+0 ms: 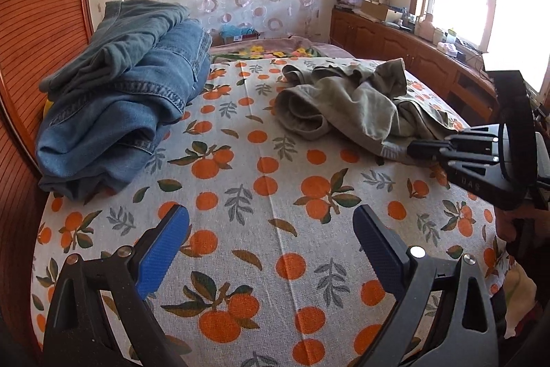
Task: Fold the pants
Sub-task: 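Move both grippers down to the edge of the grey-green garment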
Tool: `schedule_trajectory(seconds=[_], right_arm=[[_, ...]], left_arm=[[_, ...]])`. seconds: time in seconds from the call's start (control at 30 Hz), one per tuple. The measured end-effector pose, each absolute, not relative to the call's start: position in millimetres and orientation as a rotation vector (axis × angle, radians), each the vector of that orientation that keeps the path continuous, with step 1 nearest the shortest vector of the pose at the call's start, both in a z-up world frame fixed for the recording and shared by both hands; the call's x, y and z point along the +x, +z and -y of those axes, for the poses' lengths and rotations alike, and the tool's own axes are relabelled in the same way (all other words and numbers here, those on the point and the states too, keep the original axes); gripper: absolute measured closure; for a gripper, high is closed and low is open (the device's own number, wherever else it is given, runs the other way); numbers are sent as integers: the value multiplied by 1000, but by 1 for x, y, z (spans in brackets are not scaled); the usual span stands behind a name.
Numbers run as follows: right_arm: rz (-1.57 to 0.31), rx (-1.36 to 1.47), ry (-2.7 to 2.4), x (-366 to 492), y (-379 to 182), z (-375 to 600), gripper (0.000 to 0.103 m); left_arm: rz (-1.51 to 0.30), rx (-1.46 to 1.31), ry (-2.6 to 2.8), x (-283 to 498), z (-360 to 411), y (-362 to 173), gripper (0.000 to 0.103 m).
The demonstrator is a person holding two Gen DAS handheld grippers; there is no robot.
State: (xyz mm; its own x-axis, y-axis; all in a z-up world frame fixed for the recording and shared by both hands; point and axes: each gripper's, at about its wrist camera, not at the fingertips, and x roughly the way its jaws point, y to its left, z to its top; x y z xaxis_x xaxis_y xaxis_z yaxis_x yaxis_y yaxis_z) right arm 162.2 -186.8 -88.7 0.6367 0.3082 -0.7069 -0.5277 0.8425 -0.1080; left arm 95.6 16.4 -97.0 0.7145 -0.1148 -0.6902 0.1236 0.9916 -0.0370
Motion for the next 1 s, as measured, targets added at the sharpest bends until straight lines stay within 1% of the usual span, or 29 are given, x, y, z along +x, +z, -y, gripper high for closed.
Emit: schedule_trajectory(seconds=[0.1, 0.27, 0.43, 0.6, 0.73, 0.87, 0.93, 0.97, 1.0], right_arm=[[-685, -280, 455, 157, -79, 199, 103], [-596, -225, 415, 130, -47, 237, 103], [-530, -187, 307, 110, -30, 282, 103], [-570, -127, 203, 95, -34, 331, 103], [-629, -119, 211, 80, -48, 339, 103], [-623, -125, 246, 58, -48, 335, 103], [-624, -128, 258, 51, -46, 335, 102], [-625, -131, 258, 47, -46, 335, 99], [-628, -134, 255, 48, -47, 337, 92]], left_arm=[[-769, 13, -132, 96, -17, -99, 6], [-773, 15, -134, 98, -16, -101, 6], [-763, 14, -144, 98, -13, -99, 6], [-759, 11, -147, 96, -12, -98, 6], [-753, 10, -149, 95, -9, -96, 6], [-755, 16, -161, 98, -4, -96, 6], [-750, 30, -173, 102, 1, -94, 6], [-748, 38, -183, 104, 3, -93, 6], [-747, 53, -196, 108, 8, -93, 10]])
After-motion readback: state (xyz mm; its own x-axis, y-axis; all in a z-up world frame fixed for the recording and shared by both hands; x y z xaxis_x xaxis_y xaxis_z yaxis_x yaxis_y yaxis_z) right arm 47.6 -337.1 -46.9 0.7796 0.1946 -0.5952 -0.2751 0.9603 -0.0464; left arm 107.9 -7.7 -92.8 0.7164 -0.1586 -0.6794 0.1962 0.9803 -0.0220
